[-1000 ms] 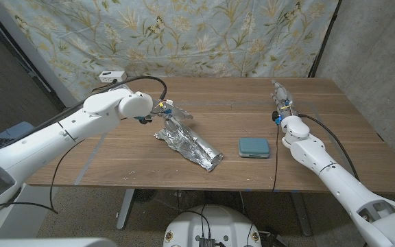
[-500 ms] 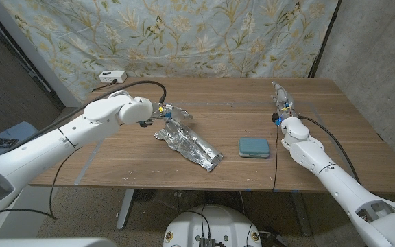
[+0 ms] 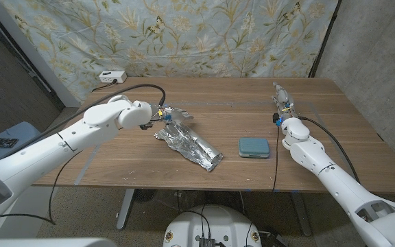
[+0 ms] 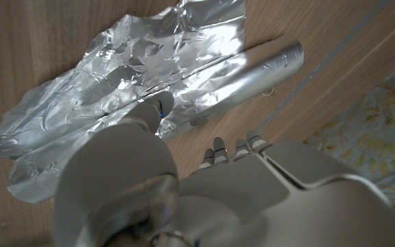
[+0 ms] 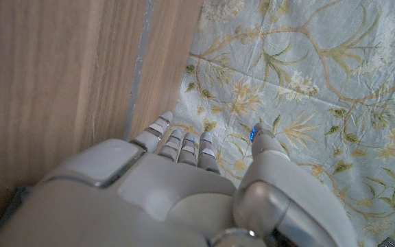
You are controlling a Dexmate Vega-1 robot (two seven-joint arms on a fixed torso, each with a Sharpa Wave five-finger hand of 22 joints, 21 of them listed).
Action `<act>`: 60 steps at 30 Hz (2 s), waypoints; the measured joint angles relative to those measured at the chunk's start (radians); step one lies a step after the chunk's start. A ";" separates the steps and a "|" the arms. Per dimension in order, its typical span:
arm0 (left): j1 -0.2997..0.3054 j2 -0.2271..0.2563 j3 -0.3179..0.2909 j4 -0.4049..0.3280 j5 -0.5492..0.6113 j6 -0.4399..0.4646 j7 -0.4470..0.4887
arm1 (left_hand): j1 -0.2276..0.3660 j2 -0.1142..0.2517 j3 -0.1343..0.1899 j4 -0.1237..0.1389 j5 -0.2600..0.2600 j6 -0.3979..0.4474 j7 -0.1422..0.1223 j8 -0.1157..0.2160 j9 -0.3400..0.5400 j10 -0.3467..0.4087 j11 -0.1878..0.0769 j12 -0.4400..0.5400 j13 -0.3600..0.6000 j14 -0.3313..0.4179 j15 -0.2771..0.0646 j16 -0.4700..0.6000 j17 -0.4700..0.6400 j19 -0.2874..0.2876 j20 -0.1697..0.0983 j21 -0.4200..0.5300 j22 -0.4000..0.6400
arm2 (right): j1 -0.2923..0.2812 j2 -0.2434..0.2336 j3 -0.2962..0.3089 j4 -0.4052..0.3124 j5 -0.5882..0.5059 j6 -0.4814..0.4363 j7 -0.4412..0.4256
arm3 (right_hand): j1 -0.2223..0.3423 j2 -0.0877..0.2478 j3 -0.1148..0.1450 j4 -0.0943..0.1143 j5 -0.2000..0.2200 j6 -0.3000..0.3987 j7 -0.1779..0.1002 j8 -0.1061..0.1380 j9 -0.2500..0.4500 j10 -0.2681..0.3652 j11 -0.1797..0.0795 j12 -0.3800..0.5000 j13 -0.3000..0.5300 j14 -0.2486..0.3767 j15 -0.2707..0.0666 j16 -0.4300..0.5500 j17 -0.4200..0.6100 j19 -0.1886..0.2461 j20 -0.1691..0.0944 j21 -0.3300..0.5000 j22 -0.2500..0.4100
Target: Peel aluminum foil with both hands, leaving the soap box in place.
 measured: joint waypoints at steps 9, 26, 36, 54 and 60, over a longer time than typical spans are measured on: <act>0.020 0.003 -0.007 0.001 0.006 -0.009 0.036 | 0.000 0.000 0.000 0.000 0.013 0.002 -0.009 0.012 0.005 0.000 0.000 0.018 0.008 0.000 0.000 0.007 0.005 0.017 0.003 0.009 0.000 | 0.005 0.000 -0.003 0.006 0.001 0.000 0.006 | 0.000 0.000 0.000 0.000 0.000 0.000 0.000 0.000 0.000 0.000 0.000 0.000 0.000 0.000 0.000 0.000 0.000 -0.001 -0.001 0.000 0.000; 0.034 0.004 -0.006 0.011 0.008 -0.030 0.049 | 0.000 0.000 0.000 0.000 0.024 0.002 -0.009 0.018 0.009 -0.002 -0.009 0.035 0.017 0.002 -0.009 0.007 0.007 0.033 -0.001 0.014 0.000 | 0.003 -0.004 -0.005 0.013 0.004 -0.008 0.007 | 0.000 0.000 0.000 0.000 0.000 0.000 0.000 0.000 0.000 0.000 0.000 0.000 0.000 0.001 0.000 0.000 0.000 -0.001 -0.001 0.000 0.000; 0.051 0.008 -0.002 0.031 0.031 -0.042 0.099 | 0.002 0.002 0.005 -0.005 0.029 0.002 -0.020 0.034 0.016 -0.002 -0.009 0.058 0.029 0.002 -0.009 0.015 0.014 0.046 -0.004 0.022 0.000 | 0.003 -0.003 -0.006 0.024 0.008 -0.008 0.013 | 0.000 0.000 0.000 0.000 0.000 0.000 0.000 0.000 0.000 0.000 0.000 0.002 0.000 0.001 0.000 0.000 0.000 -0.001 -0.001 0.000 0.000; 0.091 0.013 -0.016 0.041 0.046 -0.052 0.198 | 0.009 0.001 0.009 -0.009 0.044 0.014 -0.032 0.042 0.023 -0.002 -0.020 0.084 0.041 0.000 -0.022 0.022 0.019 0.073 -0.017 0.029 0.000 | 0.006 -0.007 -0.010 0.036 0.010 -0.006 0.030 | 0.000 0.000 0.000 0.000 0.000 0.000 0.000 0.004 0.000 -0.009 0.001 0.004 -0.003 0.001 0.000 0.000 0.000 -0.001 -0.001 0.000 0.000; 0.094 0.011 -0.020 0.039 0.034 -0.052 0.198 | 0.009 0.001 0.009 -0.009 0.047 0.014 -0.032 0.042 0.028 -0.002 -0.020 0.086 0.045 0.000 -0.021 0.022 0.023 0.073 -0.017 0.029 0.000 | 0.009 -0.010 -0.011 0.038 0.010 -0.007 0.033 | 0.000 0.000 0.000 0.000 0.000 0.000 0.000 0.004 0.000 -0.009 0.002 0.004 -0.003 0.001 0.000 0.000 0.000 -0.001 -0.001 0.000 0.000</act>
